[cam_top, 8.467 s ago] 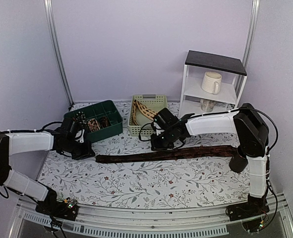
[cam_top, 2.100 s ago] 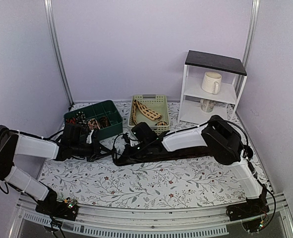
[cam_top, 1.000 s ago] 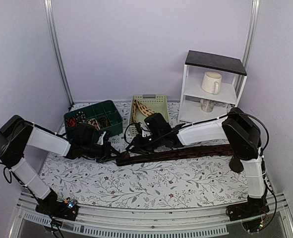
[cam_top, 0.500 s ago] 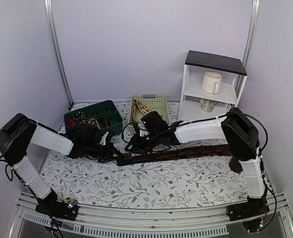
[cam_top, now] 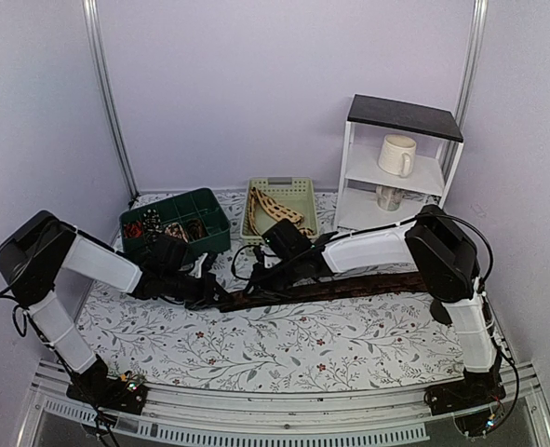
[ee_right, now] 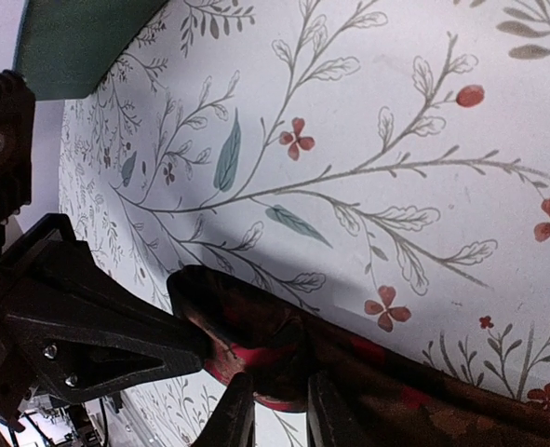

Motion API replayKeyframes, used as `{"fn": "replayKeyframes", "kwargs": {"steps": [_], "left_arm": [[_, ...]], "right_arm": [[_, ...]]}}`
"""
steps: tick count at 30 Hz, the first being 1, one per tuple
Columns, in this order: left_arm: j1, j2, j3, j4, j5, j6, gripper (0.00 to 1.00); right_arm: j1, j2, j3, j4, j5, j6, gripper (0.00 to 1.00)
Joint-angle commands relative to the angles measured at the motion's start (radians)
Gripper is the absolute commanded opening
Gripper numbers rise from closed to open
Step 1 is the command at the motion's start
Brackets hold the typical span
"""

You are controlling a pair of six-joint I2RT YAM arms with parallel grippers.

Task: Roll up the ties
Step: Smooth out the tie at the center of the board.

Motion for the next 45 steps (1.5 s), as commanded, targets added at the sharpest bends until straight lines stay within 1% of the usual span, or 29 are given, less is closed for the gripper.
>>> {"fn": "replayKeyframes", "kwargs": {"steps": [1,4,13,16,21,24,29,34,38,40,45], "left_arm": [[-0.021,0.023,0.017,-0.051,-0.032,0.038,0.00],[-0.026,0.033,0.029,-0.101,-0.064,0.060,0.00],[-0.028,0.010,0.035,-0.170,-0.125,0.093,0.00],[-0.028,0.002,0.036,-0.186,-0.137,0.103,0.00],[-0.028,-0.023,0.026,-0.192,-0.136,0.093,0.00],[-0.028,-0.055,0.025,-0.206,-0.143,0.088,0.00],[-0.026,-0.087,0.024,-0.199,-0.135,0.068,0.00],[-0.025,-0.091,0.027,-0.188,-0.123,0.046,0.00],[-0.023,-0.079,0.023,-0.159,-0.118,0.033,0.00],[-0.022,-0.064,0.025,-0.153,-0.120,0.031,0.00],[-0.022,-0.034,0.027,-0.168,-0.141,0.042,0.00]], "right_arm": [[0.008,0.062,0.053,-0.044,-0.004,-0.013,0.18],[0.010,0.078,0.065,-0.064,-0.013,-0.016,0.15],[0.037,0.098,0.082,-0.114,-0.024,-0.007,0.10],[0.042,0.095,0.073,-0.098,-0.036,0.006,0.09],[0.042,0.038,0.032,-0.022,-0.070,0.045,0.05],[0.042,0.022,0.021,-0.008,-0.062,0.064,0.04],[0.031,0.039,0.019,-0.006,-0.041,0.070,0.03],[0.019,0.016,0.006,-0.005,-0.006,0.044,0.04],[0.006,0.007,0.005,0.000,-0.014,0.030,0.05],[0.004,-0.007,0.003,0.003,-0.017,0.026,0.07],[0.003,-0.049,-0.005,0.013,-0.001,0.034,0.17]]}}
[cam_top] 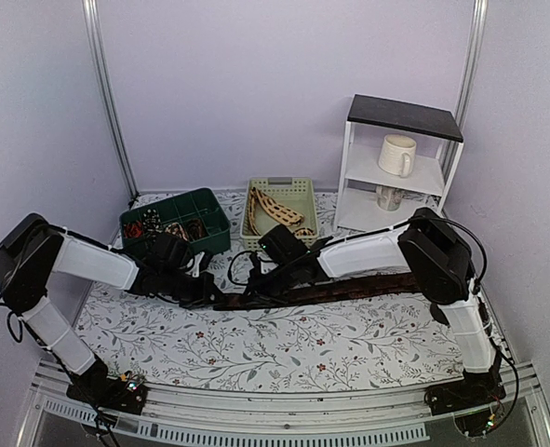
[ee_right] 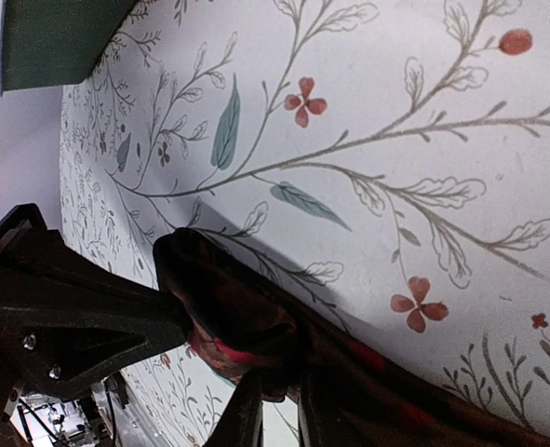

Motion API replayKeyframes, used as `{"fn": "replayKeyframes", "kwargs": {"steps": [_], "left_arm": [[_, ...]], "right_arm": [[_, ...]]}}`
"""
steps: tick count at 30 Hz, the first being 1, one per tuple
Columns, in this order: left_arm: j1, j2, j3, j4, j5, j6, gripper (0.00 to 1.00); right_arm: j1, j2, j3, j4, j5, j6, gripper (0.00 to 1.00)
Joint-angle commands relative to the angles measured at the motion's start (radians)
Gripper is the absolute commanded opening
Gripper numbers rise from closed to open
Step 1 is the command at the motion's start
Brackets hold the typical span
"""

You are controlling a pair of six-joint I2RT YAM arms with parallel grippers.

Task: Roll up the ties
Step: Smooth out the tie at the center of the board, then pick up the tie from the center of the board.

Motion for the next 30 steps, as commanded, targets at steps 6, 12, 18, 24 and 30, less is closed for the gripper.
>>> {"fn": "replayKeyframes", "kwargs": {"steps": [6,12,18,24,30], "left_arm": [[-0.005,0.030,-0.003,-0.001,-0.033,-0.005,0.00],[-0.005,0.036,-0.001,-0.006,-0.036,-0.011,0.00],[-0.003,-0.005,-0.008,-0.026,-0.051,-0.028,0.00],[0.012,-0.064,-0.006,-0.056,-0.053,-0.040,0.01],[0.086,-0.175,-0.039,-0.188,-0.154,-0.009,0.01]], "right_arm": [[-0.008,-0.033,0.002,0.015,0.025,0.024,0.19],[-0.007,0.039,0.059,-0.023,0.018,0.019,0.20],[-0.008,0.102,0.073,-0.064,0.046,0.012,0.14],[-0.008,0.135,0.093,-0.099,0.062,-0.010,0.08],[-0.009,0.129,0.090,-0.104,0.080,-0.040,0.07]]}}
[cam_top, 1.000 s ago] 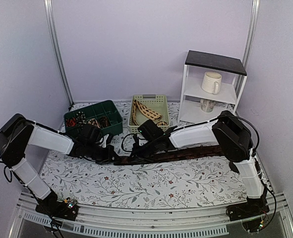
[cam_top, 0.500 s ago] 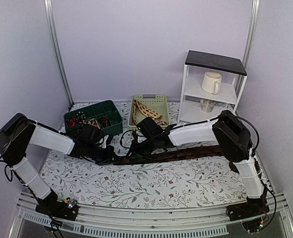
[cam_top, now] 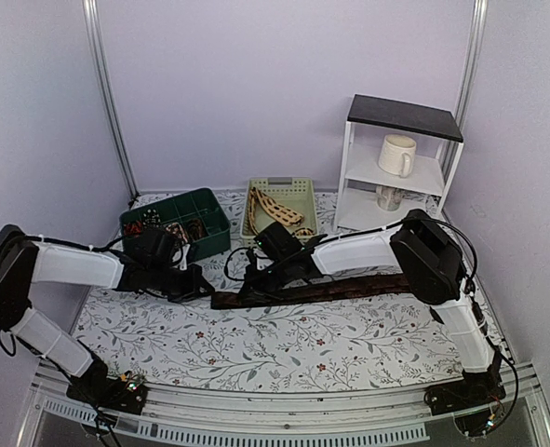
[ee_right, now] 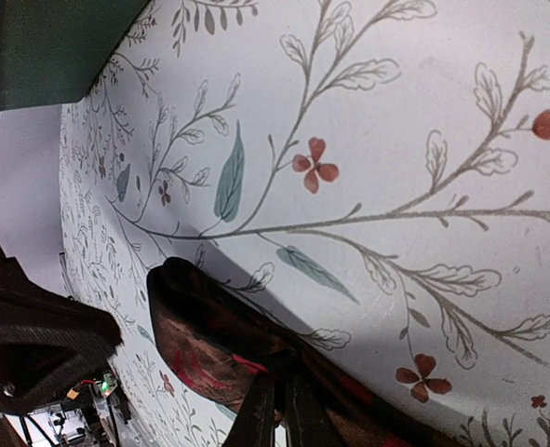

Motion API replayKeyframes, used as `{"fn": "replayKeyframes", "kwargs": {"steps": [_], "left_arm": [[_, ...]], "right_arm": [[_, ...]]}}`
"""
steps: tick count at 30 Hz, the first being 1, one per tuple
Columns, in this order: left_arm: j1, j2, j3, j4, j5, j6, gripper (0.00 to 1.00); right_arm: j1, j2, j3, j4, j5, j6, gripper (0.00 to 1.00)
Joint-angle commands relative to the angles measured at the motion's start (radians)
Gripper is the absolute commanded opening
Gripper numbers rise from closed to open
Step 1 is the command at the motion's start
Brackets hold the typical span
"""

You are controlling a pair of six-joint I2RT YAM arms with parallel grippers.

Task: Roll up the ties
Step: Pick up the tie from the center of the board.

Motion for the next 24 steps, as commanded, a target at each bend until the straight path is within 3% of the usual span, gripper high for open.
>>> {"fn": "replayKeyframes", "kwargs": {"steps": [1,8,24], "left_arm": [[0.074,-0.077,-0.045,-0.104,-0.077,0.024,0.00],[0.101,-0.016,-0.076,-0.051,-0.013,0.037,0.00],[0.097,0.131,-0.137,0.234,0.190,-0.048,0.00]], "right_arm": [[-0.002,0.064,-0.004,-0.074,0.058,-0.036,0.06],[-0.003,0.063,-0.001,-0.065,0.062,-0.041,0.06],[-0.009,0.034,-0.054,-0.026,0.089,-0.058,0.10]]}}
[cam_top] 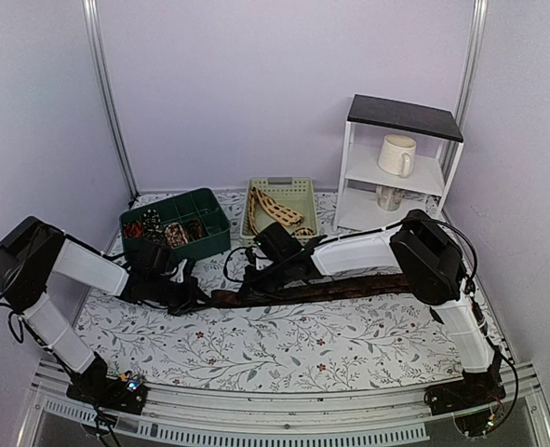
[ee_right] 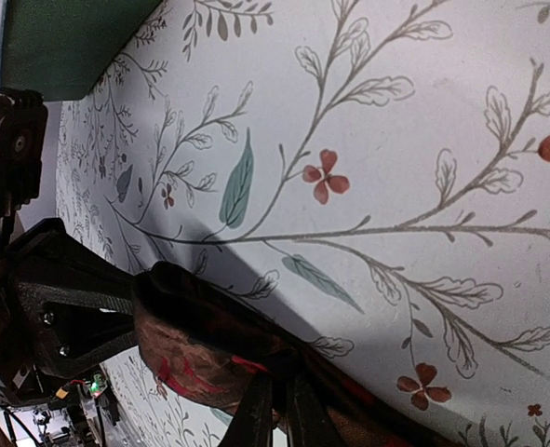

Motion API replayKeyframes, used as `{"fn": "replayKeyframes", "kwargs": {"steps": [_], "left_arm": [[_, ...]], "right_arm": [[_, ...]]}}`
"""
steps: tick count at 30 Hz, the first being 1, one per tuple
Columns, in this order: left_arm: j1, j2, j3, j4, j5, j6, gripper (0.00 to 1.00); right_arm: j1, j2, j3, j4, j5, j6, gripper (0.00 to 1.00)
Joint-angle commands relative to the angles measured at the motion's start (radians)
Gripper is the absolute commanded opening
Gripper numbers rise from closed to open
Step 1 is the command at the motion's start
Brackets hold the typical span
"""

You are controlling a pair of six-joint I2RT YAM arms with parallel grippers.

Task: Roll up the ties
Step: Pick up the tie from the center of the board.

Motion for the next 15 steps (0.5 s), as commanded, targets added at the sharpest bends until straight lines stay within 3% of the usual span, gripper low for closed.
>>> {"fn": "replayKeyframes", "kwargs": {"steps": [1,11,15], "left_arm": [[-0.001,0.031,-0.025,0.074,0.054,-0.039,0.00],[-0.001,0.012,-0.021,0.190,0.129,-0.086,0.00],[-0.002,-0.008,-0.007,0.182,0.130,-0.074,0.00]], "right_arm": [[-0.010,0.030,-0.058,-0.033,0.070,-0.017,0.10],[-0.024,-0.036,-0.095,0.018,0.049,-0.048,0.15],[-0.024,-0.042,-0.099,0.074,0.003,-0.065,0.09]]}}
